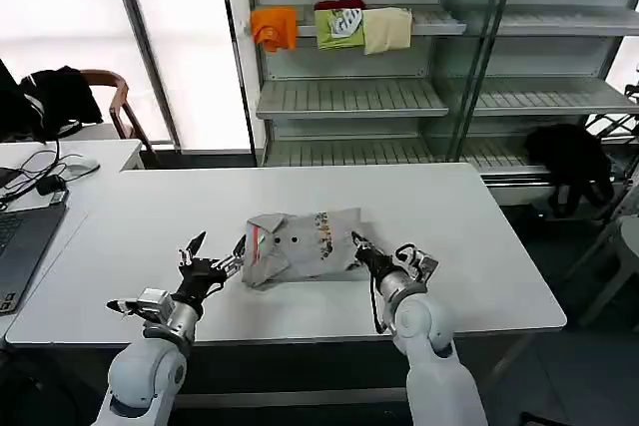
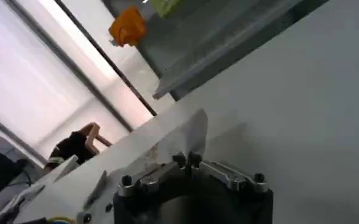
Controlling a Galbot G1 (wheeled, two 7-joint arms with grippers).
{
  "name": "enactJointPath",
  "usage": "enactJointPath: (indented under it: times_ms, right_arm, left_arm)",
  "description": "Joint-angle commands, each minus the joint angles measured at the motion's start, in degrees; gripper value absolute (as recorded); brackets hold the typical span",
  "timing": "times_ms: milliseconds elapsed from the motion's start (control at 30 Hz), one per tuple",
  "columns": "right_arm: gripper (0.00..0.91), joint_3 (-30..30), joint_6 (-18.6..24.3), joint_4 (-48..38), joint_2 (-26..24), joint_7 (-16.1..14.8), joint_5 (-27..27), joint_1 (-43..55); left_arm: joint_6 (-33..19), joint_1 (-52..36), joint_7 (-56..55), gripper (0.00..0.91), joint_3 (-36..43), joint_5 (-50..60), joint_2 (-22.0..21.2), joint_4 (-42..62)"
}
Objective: Fold and organize the clothes.
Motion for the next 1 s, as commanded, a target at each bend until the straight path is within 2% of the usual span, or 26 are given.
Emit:
enactJointPath:
  times_ms: [33, 100, 200, 300, 400, 500, 633, 1000]
  right_arm:
    - [0.907, 3.3, -0.7, 3.2, -5.8, -5.0, -20.7, -5.9]
    - [0.907, 2.7, 1.9, 5.0, -7.5, -4.6, -23.7, -7.5]
    - [0.907, 3.8, 5.3, 8.7, -9.4, -5.1, -31.3, -9.7]
    - [0.907, 5.8, 7.2, 12.6, -13.1, -5.1, -34.2, -11.6]
    - [0.907, 9.0, 7.9, 15.4, -16.3, -5.8, -33.5, -13.4]
    - [0.907, 12.2, 6.1, 17.5, -18.4, -5.9, -28.9, -15.2]
    - [0.907, 14.6, 5.5, 20.0, -20.4, -5.6, -28.5, -17.5]
    - [0.907, 17.6, 1.8, 24.7, -20.3, -5.9, -27.3, -21.9]
  left_arm:
    - [0.0, 0.4, 0.0, 0.907, -0.5, 0.2, -0.2, -0.6]
    - [-1.0, 0.6, -0.4, 0.907, -1.0, 0.2, 0.0, -1.0]
    - [-2.9, 0.8, -2.3, 0.907, -1.5, 0.4, 0.8, -1.5]
    - [-3.7, 0.7, -2.6, 0.907, -2.8, 0.4, 1.9, -1.4]
    - [-4.9, 0.8, -2.2, 0.907, -3.8, -1.5, 3.3, -1.2]
    - [-4.7, 1.2, -0.8, 0.907, -4.9, -3.1, 4.5, -2.0]
    - [-4.6, 0.7, -1.2, 0.907, -5.4, -4.2, 5.3, -2.2]
    - [-2.6, 2.0, -6.8, 0.907, -4.0, -8.6, 6.9, -2.5]
